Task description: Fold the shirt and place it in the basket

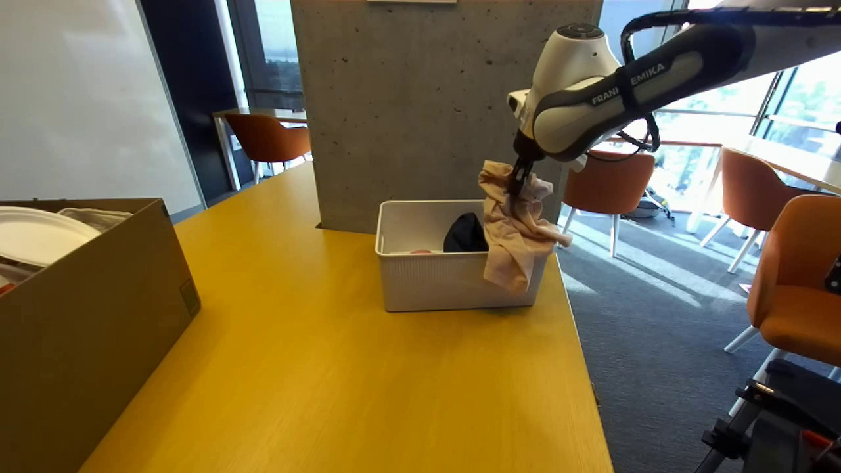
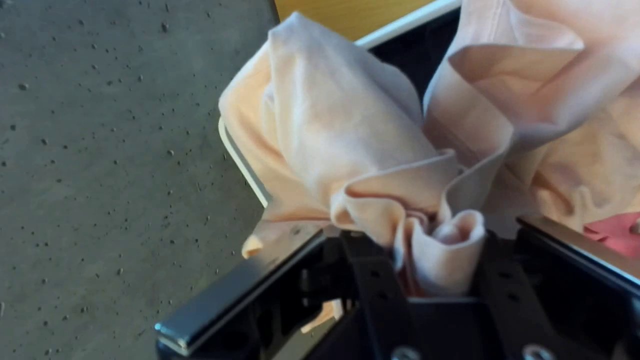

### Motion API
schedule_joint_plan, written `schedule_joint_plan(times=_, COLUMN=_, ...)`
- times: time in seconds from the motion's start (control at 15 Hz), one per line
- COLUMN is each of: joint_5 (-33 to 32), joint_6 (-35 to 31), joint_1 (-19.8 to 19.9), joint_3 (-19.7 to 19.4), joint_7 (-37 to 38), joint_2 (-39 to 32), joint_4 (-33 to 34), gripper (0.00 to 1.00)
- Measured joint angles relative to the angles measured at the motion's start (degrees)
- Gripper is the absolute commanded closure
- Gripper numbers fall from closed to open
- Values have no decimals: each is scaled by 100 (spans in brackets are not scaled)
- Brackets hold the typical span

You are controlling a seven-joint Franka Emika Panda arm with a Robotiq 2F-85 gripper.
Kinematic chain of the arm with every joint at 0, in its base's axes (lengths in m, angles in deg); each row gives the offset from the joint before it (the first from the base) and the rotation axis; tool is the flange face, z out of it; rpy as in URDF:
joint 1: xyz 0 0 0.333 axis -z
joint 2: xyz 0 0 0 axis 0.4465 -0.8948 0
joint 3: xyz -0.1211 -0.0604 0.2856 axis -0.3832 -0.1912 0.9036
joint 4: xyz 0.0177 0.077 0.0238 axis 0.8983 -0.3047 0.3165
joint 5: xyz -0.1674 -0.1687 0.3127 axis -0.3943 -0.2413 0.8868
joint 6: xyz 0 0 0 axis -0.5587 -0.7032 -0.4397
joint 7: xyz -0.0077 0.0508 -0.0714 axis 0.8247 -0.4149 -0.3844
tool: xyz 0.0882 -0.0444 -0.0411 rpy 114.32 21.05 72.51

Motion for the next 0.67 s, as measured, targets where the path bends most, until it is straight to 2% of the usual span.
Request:
schedule_joint_plan(times=0.27, joint_5=37, joint_6=401, joint_1=2, joint_3=228, joint_7=-222, joint_2=-514, joint_4=983, gripper=25)
schedule_joint_plan(times=0.47, joint_5=107, joint_6=530, joint_1=21, joint_3=344, joint_7=-302, joint_2=-907, joint_4=1431, gripper=5)
schedule_joint_plan(times=0.53, joint_5=145, joint_6=540, joint_1=33, joint_3=390, joint_7=-328, joint_2=-1001, joint_4=1507, gripper=0)
schedule_joint_plan(times=0.67, joint_5=291, joint_6=559, joint_1=25, joint_3=423, joint_7=-398, joint_2=-1089, joint_4=1560, gripper=0)
